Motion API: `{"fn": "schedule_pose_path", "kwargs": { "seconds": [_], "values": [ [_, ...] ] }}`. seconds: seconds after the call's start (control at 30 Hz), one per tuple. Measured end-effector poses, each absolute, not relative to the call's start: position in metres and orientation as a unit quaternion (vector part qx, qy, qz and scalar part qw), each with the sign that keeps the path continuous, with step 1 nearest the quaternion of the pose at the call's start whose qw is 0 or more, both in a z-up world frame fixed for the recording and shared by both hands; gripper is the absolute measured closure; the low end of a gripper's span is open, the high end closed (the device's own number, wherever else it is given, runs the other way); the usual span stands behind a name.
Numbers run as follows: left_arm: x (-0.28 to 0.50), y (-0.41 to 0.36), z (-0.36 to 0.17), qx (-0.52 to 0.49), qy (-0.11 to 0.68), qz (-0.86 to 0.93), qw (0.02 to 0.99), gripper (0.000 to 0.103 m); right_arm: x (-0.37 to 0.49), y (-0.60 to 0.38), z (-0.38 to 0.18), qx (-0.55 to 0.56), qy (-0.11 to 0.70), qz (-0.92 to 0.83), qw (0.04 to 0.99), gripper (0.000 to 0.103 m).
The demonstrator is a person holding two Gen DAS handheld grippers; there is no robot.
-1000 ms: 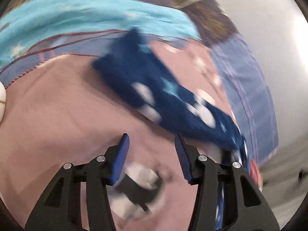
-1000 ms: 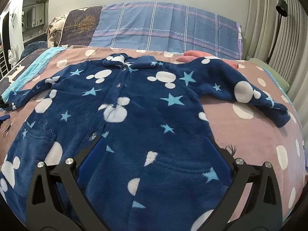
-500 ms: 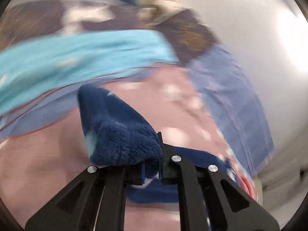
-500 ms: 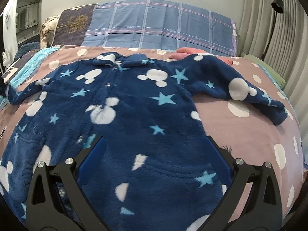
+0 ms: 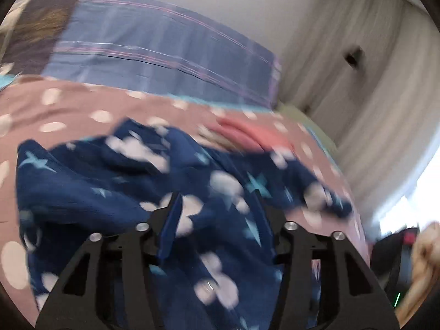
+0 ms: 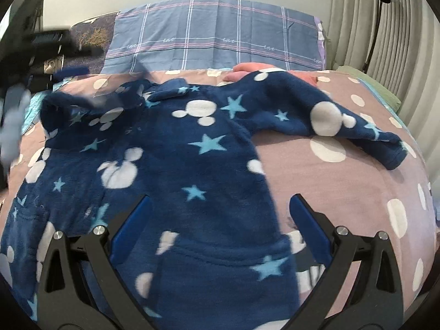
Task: Fold small clothes
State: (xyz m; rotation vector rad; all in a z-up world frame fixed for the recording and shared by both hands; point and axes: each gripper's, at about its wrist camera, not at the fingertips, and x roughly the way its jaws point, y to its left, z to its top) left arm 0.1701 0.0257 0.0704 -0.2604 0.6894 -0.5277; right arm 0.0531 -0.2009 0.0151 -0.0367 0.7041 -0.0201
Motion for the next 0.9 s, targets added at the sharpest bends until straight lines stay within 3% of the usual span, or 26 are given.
{"fn": "schedule_pose_path", "kwargs": {
  "seconds": [0.13,0.23,0.37,0.6,0.7,0.73,0.77,0.8,0.9],
  "values": [
    [0.128,0.044,0.052,-0.039,0.327,-0.178,0.927,0.030,0.072,-0.217,0.015,0.012,0.362,0.035,0.931,0.002],
    [0.115,0.082,0.034,0.006,0.340,-0.085,0.937,0.024,0.104,-0.220,0.017,0.074,0.387,0.105,0.913,0.012],
    [0.133,0.133,0.005,0.055,0.378,0.022,0.924,0.024,0.176,-0.206,0.014,0.139,0.416,0.175,0.881,0.016],
    [0.172,0.159,-0.025,0.070,0.415,0.114,0.900,0.024,0.287,-0.156,-0.012,0.120,0.457,0.187,0.861,0.016],
    [0.185,0.173,-0.035,0.041,0.418,0.155,0.894,0.022,0.308,-0.142,-0.029,0.129,0.475,0.177,0.852,0.026],
    [0.188,0.175,-0.034,0.032,0.416,0.161,0.894,0.021,0.308,-0.137,-0.028,0.115,0.466,0.173,0.860,0.042],
    [0.187,0.178,-0.033,0.027,0.412,0.170,0.895,0.021,0.305,-0.132,-0.023,0.104,0.458,0.195,0.861,0.087],
    [0.186,0.180,-0.033,0.026,0.409,0.179,0.894,0.021,0.302,-0.132,-0.016,0.110,0.453,0.208,0.860,0.095],
    [0.182,0.179,-0.032,0.026,0.402,0.187,0.896,0.021,0.281,-0.152,0.027,0.122,0.388,0.180,0.895,0.094]
  ]
}}
